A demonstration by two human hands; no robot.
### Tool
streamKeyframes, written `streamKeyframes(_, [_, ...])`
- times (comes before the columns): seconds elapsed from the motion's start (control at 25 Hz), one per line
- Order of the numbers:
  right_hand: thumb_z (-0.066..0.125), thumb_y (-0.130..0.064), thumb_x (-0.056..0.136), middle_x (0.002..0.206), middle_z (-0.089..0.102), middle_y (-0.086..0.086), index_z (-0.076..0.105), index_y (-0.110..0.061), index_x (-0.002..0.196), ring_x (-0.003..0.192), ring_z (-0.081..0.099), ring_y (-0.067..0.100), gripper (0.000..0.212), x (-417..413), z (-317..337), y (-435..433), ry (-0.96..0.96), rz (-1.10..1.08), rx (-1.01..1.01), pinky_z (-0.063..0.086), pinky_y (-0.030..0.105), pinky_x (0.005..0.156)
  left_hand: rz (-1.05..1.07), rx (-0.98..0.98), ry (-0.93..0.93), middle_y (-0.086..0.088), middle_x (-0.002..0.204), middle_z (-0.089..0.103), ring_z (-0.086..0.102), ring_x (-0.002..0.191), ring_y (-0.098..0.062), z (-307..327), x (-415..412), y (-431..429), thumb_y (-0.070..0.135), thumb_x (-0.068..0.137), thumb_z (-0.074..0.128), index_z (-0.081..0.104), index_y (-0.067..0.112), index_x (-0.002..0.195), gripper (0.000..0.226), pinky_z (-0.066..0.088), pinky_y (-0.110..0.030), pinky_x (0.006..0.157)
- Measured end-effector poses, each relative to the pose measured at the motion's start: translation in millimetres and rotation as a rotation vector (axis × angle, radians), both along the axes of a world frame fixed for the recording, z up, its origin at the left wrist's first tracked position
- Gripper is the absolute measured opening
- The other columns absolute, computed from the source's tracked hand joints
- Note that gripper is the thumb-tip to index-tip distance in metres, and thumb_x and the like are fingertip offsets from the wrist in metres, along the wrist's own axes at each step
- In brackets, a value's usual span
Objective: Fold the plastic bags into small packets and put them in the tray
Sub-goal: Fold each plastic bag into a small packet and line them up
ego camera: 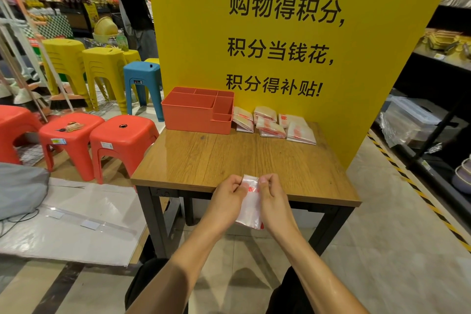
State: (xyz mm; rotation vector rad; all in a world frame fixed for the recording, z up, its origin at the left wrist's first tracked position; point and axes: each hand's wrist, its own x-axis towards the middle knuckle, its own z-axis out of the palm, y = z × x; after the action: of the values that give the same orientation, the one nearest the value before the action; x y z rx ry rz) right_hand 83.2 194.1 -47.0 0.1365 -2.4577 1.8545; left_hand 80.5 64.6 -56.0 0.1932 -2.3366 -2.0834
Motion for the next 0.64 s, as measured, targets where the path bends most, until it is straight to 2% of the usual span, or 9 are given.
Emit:
streamKeyframes(0.08, [0.034, -0.032, 0.112, 0.083, 0.060, 0.004, 0.047, -0.016, 0.100, 0.059, 0.053, 0.000, 0.024, -6.4, 0.6, 3.9, 0.009, -0.020, 0.030, 0.042, 0.019, 0.051, -0.016, -0.035, 0.010, -0.008, 0.097, 0.077, 0.073, 0.092, -0.029, 2.2, -8.2, -0.3, 0.022, 0.106, 0.056, 0.069, 0.016, 0.102, 0.015, 0.057, -0.046, 0.081])
streamKeyframes(0.16, [0.035, -0.033, 0.112, 0.085, 0.061, 0.003, 0.047, -0.016, 0.102, 0.060, 0.058, -0.002, 0.023, -12.5, 2.1, 5.5, 0.039, -0.062, 0.016, 0.044, 0.017, 0.050, -0.052, -0.148, -0.005, -0.013, 0.095, 0.076, 0.073, 0.084, -0.030, 8.1, -15.4, -0.4, 0.039, 0.106, 0.055, 0.069, 0.012, 0.100, 0.030, 0.058, -0.048, 0.072])
streamKeyframes(0.24, [0.035, -0.034, 0.112, 0.090, 0.062, 0.004, 0.048, -0.016, 0.107, 0.065, 0.063, -0.002, 0.023, -17.7, 2.5, 5.8, 0.050, -0.120, -0.042, 0.048, 0.018, 0.051, -0.118, -0.195, -0.049, -0.014, 0.088, 0.074, 0.072, 0.068, -0.022, 12.2, -17.7, 2.6, 0.049, 0.105, 0.052, 0.066, 0.011, 0.100, 0.041, 0.055, -0.034, 0.053])
streamKeyframes(0.32, [0.035, -0.034, 0.112, 0.093, 0.063, 0.003, 0.047, -0.016, 0.111, 0.071, 0.067, 0.003, 0.022, -21.9, 2.6, 6.6, 0.034, -0.148, -0.078, 0.051, 0.019, 0.052, -0.153, -0.232, -0.006, -0.009, 0.079, 0.071, 0.067, 0.057, -0.014, 16.0, -18.3, 4.2, 0.048, 0.105, 0.053, 0.063, 0.013, 0.093, 0.038, 0.050, -0.027, 0.047])
streamKeyframes(0.4, [0.040, -0.036, 0.110, 0.097, 0.066, 0.001, 0.050, -0.018, 0.111, 0.080, 0.069, 0.010, 0.021, -27.7, 5.2, 13.6, 0.043, -0.136, -0.031, 0.053, 0.021, 0.058, -0.138, -0.303, 0.090, -0.003, 0.078, 0.071, 0.068, 0.061, -0.012, 19.3, -26.8, 1.1, 0.044, 0.103, 0.059, 0.063, 0.016, 0.088, 0.031, 0.054, -0.030, 0.052])
streamKeyframes(0.52, [0.063, -0.036, 0.102, 0.095, 0.069, -0.004, 0.059, -0.022, 0.104, 0.084, 0.068, 0.013, 0.014, -45.1, 11.3, 35.1, 0.133, -0.043, 0.017, 0.055, 0.027, 0.066, -0.201, -0.514, 0.249, 0.005, 0.083, 0.070, 0.064, 0.068, -0.004, 33.9, -51.9, -18.5, 0.042, 0.094, 0.072, 0.064, 0.028, 0.093, 0.016, 0.052, -0.030, 0.062])
streamKeyframes(0.56, [0.067, -0.036, 0.099, 0.094, 0.068, -0.006, 0.059, -0.023, 0.101, 0.085, 0.066, 0.011, 0.015, -53.5, 13.3, 43.1, 0.165, -0.019, 0.070, 0.054, 0.026, 0.067, -0.255, -0.586, 0.301, 0.008, 0.087, 0.068, 0.062, 0.073, -0.002, 40.0, -61.3, -25.7, 0.042, 0.091, 0.075, 0.063, 0.031, 0.094, 0.017, 0.049, -0.028, 0.065])
streamKeyframes(0.64, [0.070, -0.034, 0.097, 0.095, 0.066, -0.012, 0.057, -0.027, 0.097, 0.088, 0.062, 0.006, 0.015, -73.0, 13.2, 56.7, 0.272, 0.000, 0.309, 0.053, 0.024, 0.069, -0.311, -0.777, 0.435, 0.014, 0.098, 0.063, 0.058, 0.088, -0.004, 47.5, -79.4, -36.7, 0.044, 0.090, 0.074, 0.061, 0.033, 0.097, 0.019, 0.049, -0.030, 0.075])
